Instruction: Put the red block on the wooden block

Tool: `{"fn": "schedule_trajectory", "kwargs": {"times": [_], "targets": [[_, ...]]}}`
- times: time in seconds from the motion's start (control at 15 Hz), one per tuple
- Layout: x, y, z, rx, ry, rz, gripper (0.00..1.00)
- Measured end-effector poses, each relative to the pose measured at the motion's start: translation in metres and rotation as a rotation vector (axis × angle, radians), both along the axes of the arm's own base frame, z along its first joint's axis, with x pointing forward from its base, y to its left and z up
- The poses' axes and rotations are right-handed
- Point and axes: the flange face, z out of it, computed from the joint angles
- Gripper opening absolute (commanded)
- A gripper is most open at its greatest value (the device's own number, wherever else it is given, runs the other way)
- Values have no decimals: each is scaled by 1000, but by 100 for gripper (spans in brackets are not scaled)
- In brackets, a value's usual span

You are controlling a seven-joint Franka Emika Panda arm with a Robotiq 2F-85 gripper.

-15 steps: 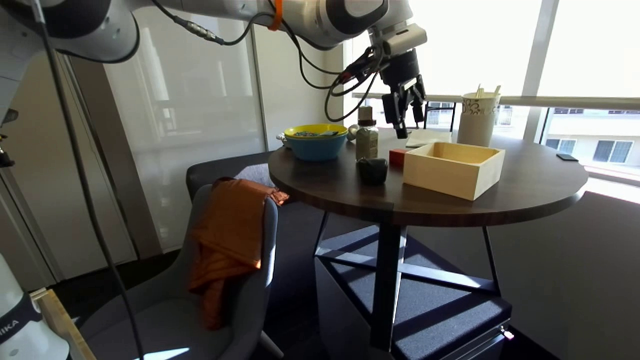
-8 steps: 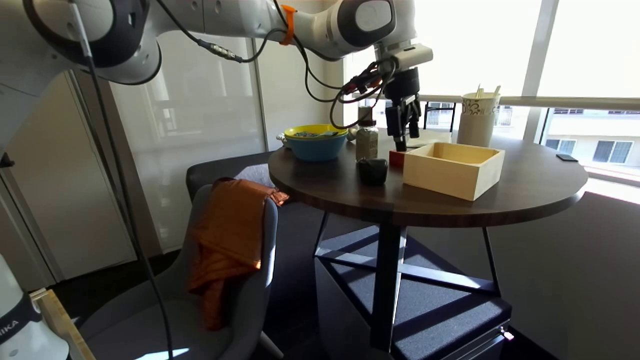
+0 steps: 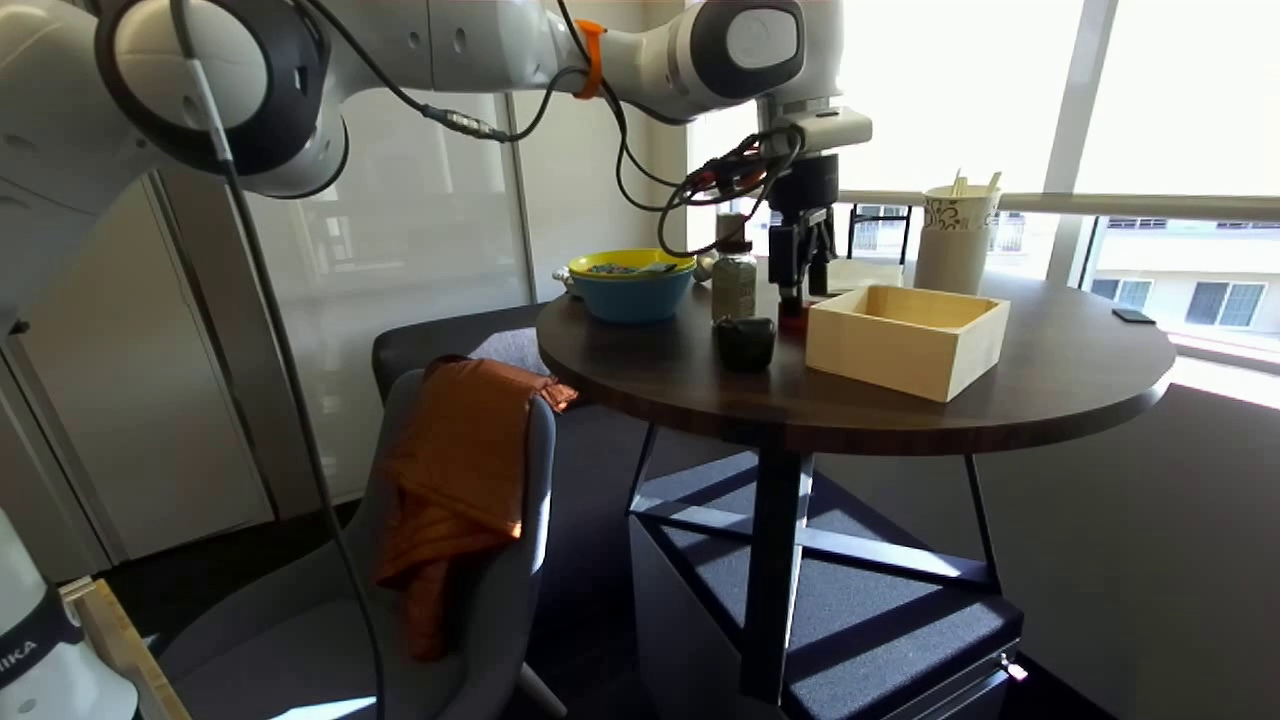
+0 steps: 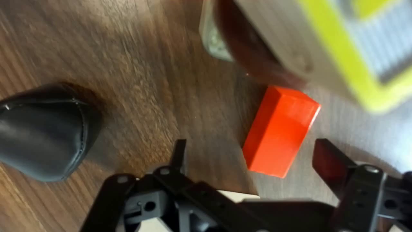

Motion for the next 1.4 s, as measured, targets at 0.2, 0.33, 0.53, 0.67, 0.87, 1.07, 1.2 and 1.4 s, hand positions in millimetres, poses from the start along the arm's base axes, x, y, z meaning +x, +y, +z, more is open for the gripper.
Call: {"fn": "schedule_trajectory", "kwargs": {"times": [0.2,0.33,0.53,0.67,0.87,1.07,1.2,1.4], "targets": [[0,-1,-3,33,11,-12,99],[1,0,-4,48,12,-26,99],[3,-1,-4,54,9,-52,100],[4,-3,-5,59,9,-78,95],[4,-5,-10,74,7,-126,66],[3,-6,-15,84,10,-157,49],[4,-6,-17,87,9,-172,35],[4,-7,-15,85,2,-191,14]]}}
